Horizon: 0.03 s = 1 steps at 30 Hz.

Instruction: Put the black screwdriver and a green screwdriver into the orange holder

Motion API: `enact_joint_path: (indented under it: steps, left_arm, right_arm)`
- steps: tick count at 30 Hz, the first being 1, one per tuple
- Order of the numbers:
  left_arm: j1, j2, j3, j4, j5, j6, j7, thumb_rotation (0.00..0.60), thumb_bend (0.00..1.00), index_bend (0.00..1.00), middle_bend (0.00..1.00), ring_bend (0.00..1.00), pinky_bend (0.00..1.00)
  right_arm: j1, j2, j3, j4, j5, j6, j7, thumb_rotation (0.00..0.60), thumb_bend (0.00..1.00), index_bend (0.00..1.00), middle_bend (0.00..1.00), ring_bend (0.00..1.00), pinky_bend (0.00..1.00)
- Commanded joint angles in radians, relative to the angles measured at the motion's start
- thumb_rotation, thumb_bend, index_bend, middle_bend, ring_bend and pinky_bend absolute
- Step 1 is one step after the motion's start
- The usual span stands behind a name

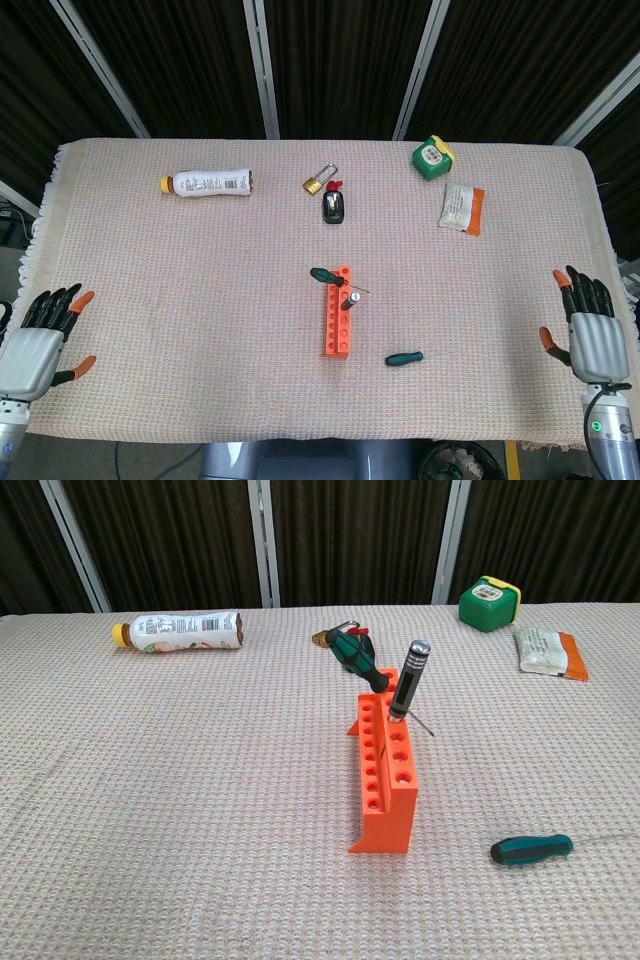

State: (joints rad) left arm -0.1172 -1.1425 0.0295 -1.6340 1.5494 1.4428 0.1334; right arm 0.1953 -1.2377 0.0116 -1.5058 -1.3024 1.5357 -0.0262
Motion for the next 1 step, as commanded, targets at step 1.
enact_joint_path:
  steps: [1]
  left_arm:
    - [0.001,0.005,0.004,-0.007,0.01,0.002,-0.004,0.6,0.19,0.1,0.0,0.0,0.0]
  right_arm:
    - [-0.023,-0.002,-0.007,0.001,-0.023,0.019,0.011,0.6,0.28,0.05,0.0,0.0,0.0]
